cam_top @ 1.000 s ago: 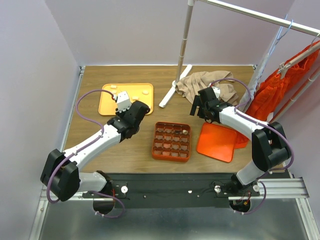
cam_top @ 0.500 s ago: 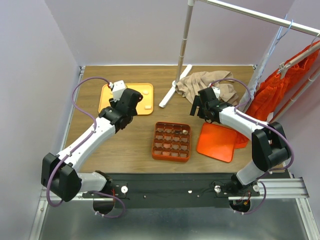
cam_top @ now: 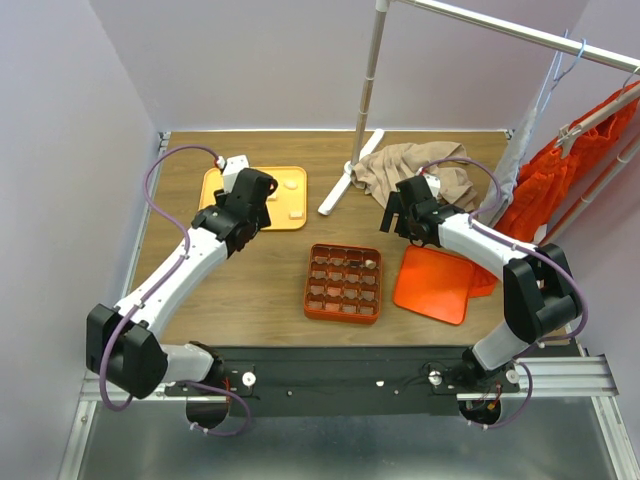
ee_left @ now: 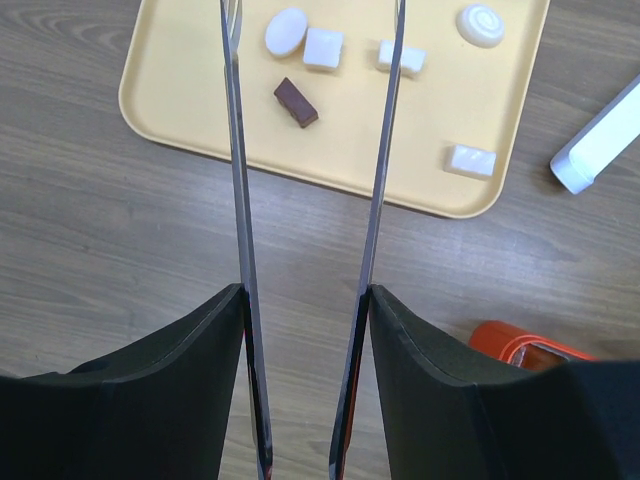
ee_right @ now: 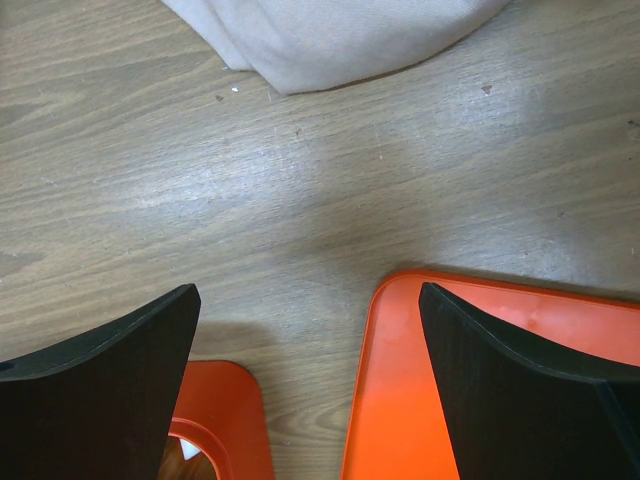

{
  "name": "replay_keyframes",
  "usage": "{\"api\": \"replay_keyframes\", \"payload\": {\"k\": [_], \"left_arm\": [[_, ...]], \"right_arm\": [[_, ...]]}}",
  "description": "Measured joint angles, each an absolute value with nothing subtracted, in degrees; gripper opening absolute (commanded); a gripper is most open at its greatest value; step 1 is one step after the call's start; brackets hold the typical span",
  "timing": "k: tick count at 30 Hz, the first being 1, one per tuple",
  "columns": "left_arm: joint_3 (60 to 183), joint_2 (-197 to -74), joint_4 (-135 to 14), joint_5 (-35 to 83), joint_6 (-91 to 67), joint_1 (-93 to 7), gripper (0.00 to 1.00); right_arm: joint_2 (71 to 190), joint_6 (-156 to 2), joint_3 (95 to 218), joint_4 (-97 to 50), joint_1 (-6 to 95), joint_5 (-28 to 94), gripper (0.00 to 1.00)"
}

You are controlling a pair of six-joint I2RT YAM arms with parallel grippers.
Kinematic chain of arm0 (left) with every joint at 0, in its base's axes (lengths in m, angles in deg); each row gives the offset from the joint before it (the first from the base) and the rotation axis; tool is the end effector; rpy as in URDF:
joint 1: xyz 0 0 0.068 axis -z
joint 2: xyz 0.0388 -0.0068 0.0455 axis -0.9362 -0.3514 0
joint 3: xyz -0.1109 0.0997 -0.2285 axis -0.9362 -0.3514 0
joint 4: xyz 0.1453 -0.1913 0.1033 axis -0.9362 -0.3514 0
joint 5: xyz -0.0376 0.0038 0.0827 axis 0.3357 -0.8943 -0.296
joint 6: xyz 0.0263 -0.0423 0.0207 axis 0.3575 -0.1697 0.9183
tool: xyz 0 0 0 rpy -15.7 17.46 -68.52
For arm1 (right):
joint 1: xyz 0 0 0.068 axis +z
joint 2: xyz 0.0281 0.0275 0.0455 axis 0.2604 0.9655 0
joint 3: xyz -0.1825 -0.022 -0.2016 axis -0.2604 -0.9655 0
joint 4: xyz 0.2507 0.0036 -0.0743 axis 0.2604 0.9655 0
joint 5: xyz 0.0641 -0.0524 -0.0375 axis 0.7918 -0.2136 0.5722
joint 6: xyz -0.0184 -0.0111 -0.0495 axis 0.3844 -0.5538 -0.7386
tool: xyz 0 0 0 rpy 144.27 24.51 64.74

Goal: Pack the chocolate

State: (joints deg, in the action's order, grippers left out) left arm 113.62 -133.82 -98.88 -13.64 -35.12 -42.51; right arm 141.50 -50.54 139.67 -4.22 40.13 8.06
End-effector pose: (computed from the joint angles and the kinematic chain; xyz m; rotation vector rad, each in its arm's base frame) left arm 0.2496 -0.1069 0.3087 -0.3794 2.2188 0.0529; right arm 0.3053 0.1306 0.2096 0.3043 2.4130 0.0700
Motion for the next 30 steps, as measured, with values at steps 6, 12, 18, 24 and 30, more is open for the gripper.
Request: {"api": "replay_keyframes", "payload": {"k": [6, 12, 18, 24, 30], "left_arm": [[113.78, -135.54, -99.16, -10.31, -33.50, -43.56, 0.57], [111.66, -135.65, -98.96, -8.74, -33.80, -45.11, 0.55], [109.49, -136.53, -98.92, -8.65, -35.27, -45.48, 0.55], [109.47, -137.68, -98.50, -7.69, -36.01, -45.48, 0.52], [109.47, -137.75, -98.68, -7.25, -37.02, -45.48, 0.52]], "right_arm": [[141.50, -50.54, 139.67, -4.22, 40.13, 8.06, 1.00], [141.50, -50.54, 139.67, -4.24, 40.13, 8.06, 1.00], [141.76, -50.54, 139.67, -4.26, 40.13, 8.09, 1.00], [141.76, -50.54, 139.67, -4.39, 40.13, 8.09, 1.00], [141.96, -50.54, 139.67, -4.41, 40.13, 8.09, 1.00]]}}
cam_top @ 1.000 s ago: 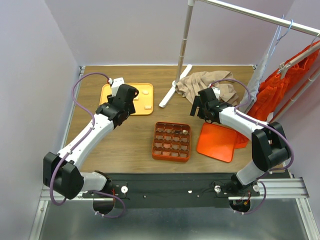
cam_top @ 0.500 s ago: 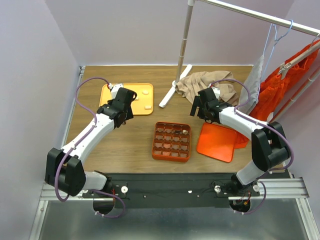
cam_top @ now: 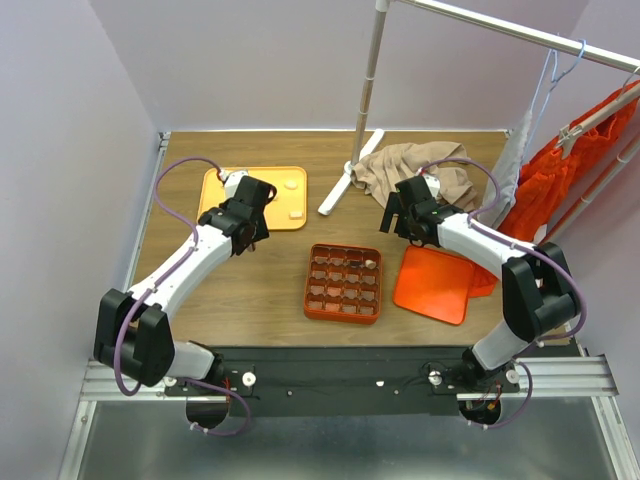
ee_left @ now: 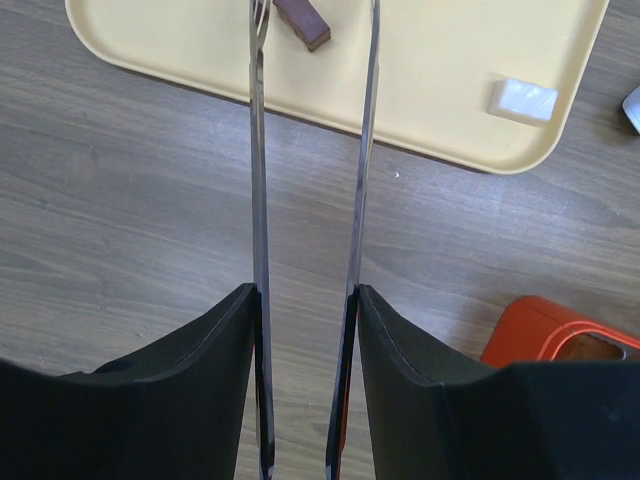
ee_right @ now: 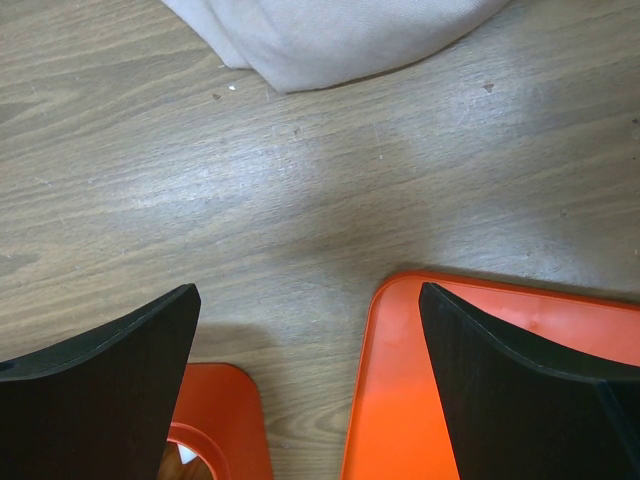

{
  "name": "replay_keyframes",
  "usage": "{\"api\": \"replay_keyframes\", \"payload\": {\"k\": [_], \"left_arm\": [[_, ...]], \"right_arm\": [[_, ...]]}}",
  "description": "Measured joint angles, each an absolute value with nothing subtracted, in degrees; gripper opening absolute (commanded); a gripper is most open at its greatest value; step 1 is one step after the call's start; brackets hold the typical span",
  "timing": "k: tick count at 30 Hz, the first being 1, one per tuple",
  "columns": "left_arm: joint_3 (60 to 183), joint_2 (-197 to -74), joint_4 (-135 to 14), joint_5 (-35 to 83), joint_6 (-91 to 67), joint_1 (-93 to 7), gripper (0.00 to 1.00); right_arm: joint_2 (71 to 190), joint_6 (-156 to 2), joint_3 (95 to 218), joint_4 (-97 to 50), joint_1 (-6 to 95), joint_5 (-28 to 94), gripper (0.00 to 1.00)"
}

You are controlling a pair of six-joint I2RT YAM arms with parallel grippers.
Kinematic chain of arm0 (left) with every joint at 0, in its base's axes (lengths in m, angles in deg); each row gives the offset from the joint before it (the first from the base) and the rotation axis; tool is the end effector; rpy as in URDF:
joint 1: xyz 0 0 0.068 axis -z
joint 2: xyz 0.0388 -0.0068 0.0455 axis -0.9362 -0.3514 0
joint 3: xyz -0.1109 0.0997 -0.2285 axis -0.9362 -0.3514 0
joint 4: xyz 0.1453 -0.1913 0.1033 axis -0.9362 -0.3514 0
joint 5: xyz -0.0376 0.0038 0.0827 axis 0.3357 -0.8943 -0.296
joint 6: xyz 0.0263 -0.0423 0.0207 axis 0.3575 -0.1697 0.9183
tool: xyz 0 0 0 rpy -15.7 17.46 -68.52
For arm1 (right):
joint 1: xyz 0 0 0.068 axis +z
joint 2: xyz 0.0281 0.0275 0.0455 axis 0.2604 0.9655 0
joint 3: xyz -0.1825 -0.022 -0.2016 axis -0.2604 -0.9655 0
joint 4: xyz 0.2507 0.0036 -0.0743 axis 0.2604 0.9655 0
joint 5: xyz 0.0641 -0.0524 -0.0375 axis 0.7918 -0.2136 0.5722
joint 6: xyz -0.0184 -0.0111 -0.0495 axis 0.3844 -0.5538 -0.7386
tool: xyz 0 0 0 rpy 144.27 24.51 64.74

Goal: Pack the chocolate

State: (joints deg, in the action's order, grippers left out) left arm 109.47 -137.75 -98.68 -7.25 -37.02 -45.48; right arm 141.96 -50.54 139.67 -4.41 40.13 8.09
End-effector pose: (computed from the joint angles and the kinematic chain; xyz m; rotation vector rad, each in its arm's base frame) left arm 0.2601 -0.1001 0.2669 -0.4141 2.3761 0.0387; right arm 0.3062 0.1310 0.2073 0.3036 2.4174 0.0676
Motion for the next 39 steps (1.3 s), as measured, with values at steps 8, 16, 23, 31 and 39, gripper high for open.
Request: {"api": "replay_keyframes", "payload": {"k": [8, 16, 23, 31, 39], "left_arm": [[107.55, -137.01, -98.74, -7.28, -38.46, -45.48, 0.50], [107.74, -138.43, -98.90, -7.30, -38.63, -45.48, 0.35], [108.20, -138.06, -100.34, -7.58, -38.66, -45.48, 0.20], [109.89, -134.25, -104.10, -8.06, -38.39, -45.48, 0.00], [111.61, -129.40, -104.41, -8.15, -32.62, -45.05, 0.00]], "right_arm": [[142.70, -50.54, 139.67, -4.44, 40.13, 8.13, 1.00], [142.85, -50.54, 139.62, -4.46, 40.13, 8.11, 1.00], [142.85, -50.54, 139.62, -4.46, 40.13, 8.09, 1.00], [142.64, -50.56, 139.62, -4.46, 40.13, 8.09, 1.00], [142.33, -50.56, 139.43, -4.46, 40.13, 8.00, 1.00]]}}
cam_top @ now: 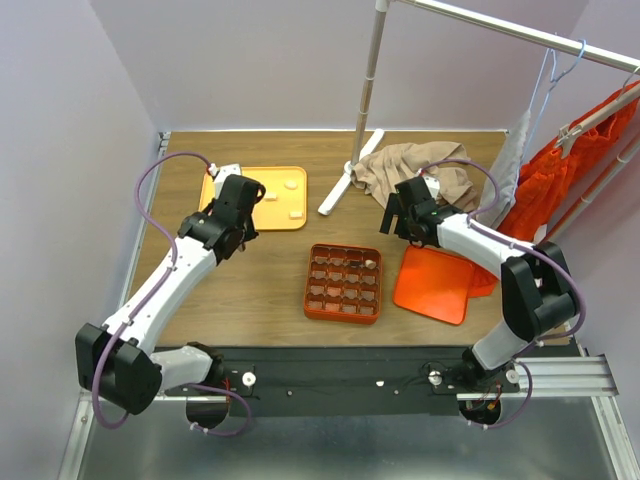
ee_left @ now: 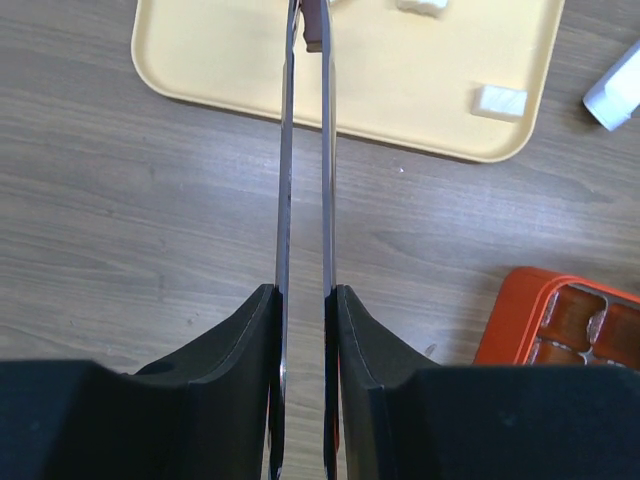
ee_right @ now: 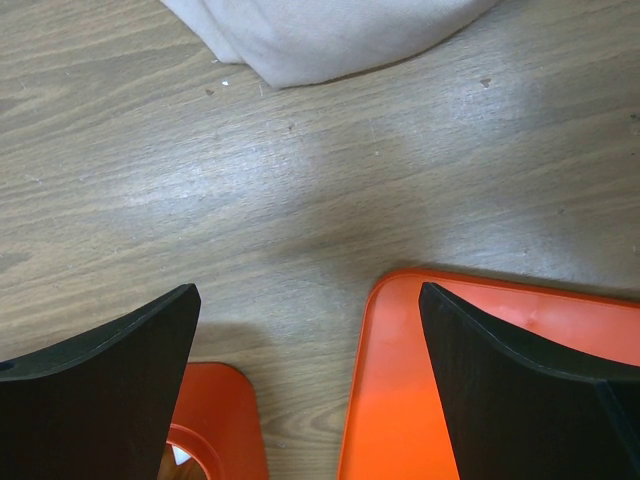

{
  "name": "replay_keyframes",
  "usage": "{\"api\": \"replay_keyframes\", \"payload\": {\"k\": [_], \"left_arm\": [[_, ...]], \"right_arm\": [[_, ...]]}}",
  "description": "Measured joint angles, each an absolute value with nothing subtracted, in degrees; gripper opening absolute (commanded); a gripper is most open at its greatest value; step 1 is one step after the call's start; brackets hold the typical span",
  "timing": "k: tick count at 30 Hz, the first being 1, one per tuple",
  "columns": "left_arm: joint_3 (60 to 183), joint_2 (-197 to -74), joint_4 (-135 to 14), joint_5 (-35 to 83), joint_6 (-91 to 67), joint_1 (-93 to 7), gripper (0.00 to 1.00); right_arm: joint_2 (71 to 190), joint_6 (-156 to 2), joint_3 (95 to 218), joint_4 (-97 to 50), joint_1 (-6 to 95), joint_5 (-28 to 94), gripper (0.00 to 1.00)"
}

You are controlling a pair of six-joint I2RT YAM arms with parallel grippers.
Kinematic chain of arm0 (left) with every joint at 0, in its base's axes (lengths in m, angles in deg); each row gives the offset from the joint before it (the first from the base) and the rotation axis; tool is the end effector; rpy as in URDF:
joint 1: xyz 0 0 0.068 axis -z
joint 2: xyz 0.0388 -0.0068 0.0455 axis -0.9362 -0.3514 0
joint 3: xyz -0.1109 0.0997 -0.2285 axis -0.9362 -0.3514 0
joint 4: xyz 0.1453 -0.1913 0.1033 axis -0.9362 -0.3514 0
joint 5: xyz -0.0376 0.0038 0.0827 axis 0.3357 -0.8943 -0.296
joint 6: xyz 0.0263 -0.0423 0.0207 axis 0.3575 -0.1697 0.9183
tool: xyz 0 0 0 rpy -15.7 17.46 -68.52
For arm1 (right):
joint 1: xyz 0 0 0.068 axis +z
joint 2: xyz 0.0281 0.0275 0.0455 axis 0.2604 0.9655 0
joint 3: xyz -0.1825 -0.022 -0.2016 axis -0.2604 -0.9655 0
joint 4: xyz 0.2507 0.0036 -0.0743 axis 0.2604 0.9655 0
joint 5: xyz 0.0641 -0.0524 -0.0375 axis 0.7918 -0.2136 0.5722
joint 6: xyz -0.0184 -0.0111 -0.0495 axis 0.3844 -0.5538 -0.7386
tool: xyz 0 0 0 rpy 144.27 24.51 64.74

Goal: Pack the chocolate

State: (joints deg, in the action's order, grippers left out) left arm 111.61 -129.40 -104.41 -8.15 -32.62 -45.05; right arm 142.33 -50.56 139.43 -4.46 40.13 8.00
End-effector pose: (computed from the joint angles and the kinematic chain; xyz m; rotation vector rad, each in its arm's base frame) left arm 0.2314 -0.0888 0.3079 -0.3329 2.3131 0.0342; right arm 0.3062 0.1310 0.2041 0.3027 2.4254 0.0595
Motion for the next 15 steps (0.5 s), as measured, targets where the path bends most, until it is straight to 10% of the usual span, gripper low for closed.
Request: {"api": "replay_keyframes", "payload": {"k": [15], "left_arm": [[112.31, -117.10, -102.68, -0.72, -21.96, -33.02, 0.00]], "right_arm": [[141.50, -50.52, 139.14, -4.44, 40.13, 6.82, 1.00]]}}
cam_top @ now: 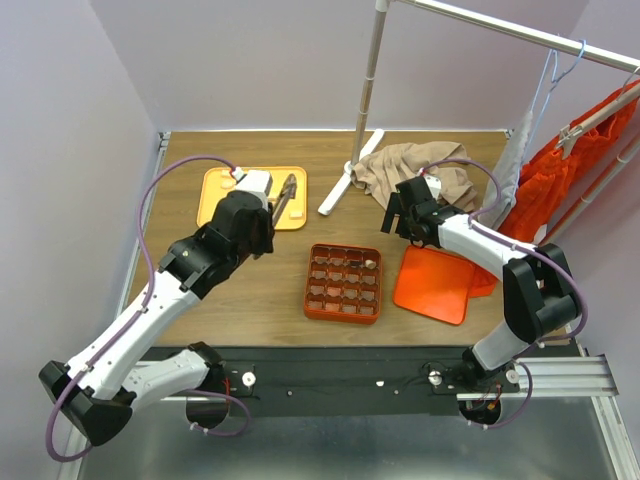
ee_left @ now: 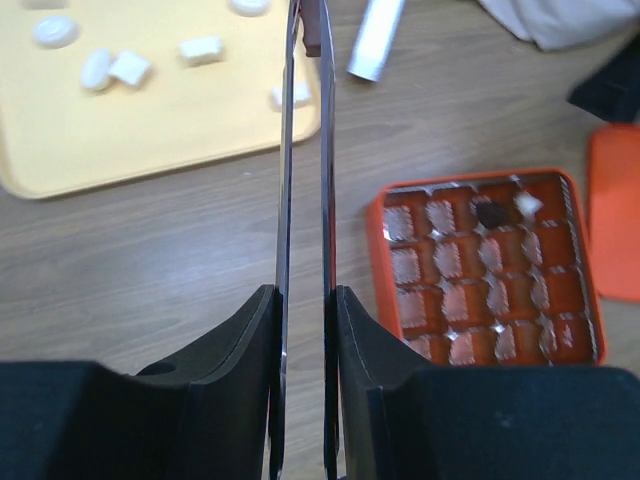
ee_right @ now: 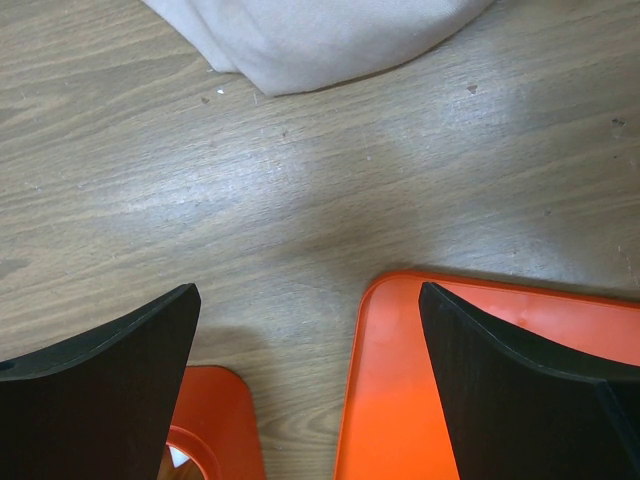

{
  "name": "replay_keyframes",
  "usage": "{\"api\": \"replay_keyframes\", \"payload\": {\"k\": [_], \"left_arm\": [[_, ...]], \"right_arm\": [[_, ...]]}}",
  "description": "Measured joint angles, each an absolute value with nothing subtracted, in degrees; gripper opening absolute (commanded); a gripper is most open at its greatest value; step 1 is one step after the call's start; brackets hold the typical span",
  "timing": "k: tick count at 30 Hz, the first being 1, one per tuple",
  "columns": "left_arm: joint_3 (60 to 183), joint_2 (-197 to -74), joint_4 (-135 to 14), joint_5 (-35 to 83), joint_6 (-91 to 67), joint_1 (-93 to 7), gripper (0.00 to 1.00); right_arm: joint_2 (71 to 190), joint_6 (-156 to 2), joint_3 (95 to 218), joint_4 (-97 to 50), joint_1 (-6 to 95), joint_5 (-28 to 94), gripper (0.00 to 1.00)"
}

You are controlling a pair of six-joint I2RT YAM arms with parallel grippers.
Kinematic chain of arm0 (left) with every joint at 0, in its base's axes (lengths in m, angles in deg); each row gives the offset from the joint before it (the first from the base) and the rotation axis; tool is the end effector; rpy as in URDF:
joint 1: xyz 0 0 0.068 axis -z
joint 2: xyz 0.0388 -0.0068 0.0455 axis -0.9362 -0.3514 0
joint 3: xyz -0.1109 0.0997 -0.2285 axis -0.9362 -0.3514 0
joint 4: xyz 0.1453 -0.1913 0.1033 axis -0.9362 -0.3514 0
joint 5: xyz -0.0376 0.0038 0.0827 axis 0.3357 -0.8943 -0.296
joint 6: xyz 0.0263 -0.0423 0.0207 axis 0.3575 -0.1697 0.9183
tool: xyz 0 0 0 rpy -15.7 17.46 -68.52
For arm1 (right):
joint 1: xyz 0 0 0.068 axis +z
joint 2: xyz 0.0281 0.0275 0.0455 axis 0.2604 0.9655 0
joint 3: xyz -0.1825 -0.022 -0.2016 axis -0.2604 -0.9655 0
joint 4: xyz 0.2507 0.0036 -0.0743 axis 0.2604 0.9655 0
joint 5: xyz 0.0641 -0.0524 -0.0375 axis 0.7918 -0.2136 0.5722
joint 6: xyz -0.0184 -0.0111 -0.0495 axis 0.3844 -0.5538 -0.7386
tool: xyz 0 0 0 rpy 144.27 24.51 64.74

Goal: Pack the chocolate

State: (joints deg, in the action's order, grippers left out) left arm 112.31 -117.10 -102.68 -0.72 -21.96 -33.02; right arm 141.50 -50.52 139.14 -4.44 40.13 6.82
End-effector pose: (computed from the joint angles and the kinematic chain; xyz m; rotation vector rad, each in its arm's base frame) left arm 0.1701 -0.1127 0.3575 0.1234 2.1556 -0.2655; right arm 0.3044 0.1293 0.2072 0.3119 2.4077 0.0430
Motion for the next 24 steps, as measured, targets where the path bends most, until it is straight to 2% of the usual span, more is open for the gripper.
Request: {"api": "replay_keyframes", "payload": {"k": [24], "left_arm": [[106.67, -116.57, -99.07, 11.72, -16.73, -20.50, 0.00]], "right_arm": [[141.00, -50.54, 139.16, -4.39, 40.13, 5.03, 1.00]]}}
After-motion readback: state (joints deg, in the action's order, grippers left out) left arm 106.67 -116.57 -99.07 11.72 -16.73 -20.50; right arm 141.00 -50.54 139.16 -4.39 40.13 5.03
